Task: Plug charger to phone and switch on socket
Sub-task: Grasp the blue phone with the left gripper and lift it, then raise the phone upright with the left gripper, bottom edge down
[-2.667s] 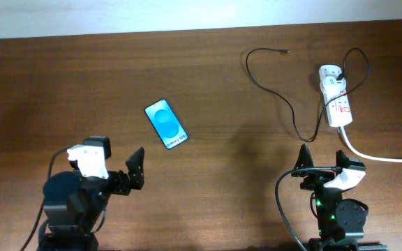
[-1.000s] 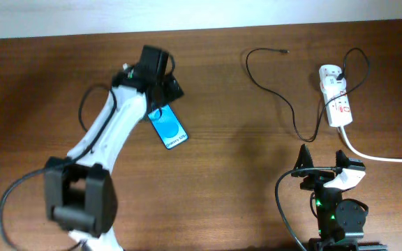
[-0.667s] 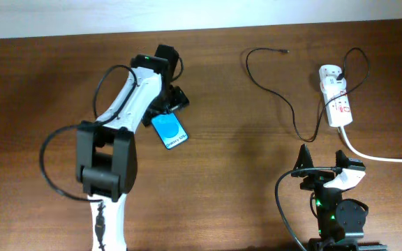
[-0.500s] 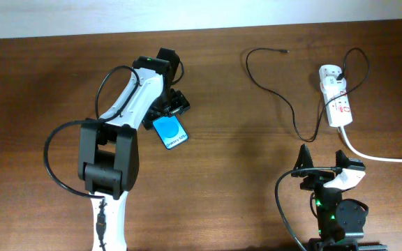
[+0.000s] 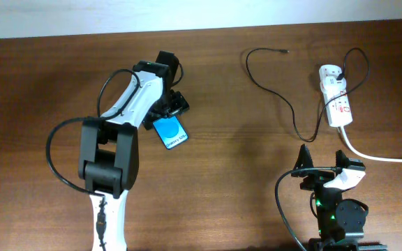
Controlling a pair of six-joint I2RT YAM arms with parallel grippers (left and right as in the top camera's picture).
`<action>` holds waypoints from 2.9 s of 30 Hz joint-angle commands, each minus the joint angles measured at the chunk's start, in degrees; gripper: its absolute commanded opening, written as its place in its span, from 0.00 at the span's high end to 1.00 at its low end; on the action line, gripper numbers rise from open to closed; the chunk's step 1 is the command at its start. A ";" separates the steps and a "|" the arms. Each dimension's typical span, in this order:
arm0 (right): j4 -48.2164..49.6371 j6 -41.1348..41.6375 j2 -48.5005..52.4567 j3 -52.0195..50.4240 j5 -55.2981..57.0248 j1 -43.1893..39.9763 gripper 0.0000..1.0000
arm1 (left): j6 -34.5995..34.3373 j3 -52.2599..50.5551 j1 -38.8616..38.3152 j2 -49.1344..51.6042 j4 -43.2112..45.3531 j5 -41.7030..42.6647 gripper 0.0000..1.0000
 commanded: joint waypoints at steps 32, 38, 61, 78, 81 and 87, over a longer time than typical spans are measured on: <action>-0.46 -0.20 -0.44 -0.28 0.09 0.46 0.01 | -3.61 -8.57 0.39 3.30 4.66 2.21 0.07; -0.46 -0.20 -0.44 -0.28 0.09 0.46 0.02 | -3.61 -8.57 0.39 3.30 4.90 3.91 0.24; -0.46 -0.20 -0.44 -0.28 0.09 0.46 0.02 | 6.58 6.60 1.16 3.21 -10.58 12.85 0.38; 1.18 32.68 -0.44 -0.28 -42.47 0.46 0.02 | 10.56 19.28 1.16 3.21 -20.02 21.14 0.38; 1.29 33.16 -0.44 -0.26 -43.12 0.46 0.02 | 10.88 19.37 1.16 3.21 -20.04 23.74 0.39; 1.44 60.39 -0.44 1.49 -47.50 0.52 0.01 | 11.10 19.37 1.09 3.21 -20.06 28.39 0.39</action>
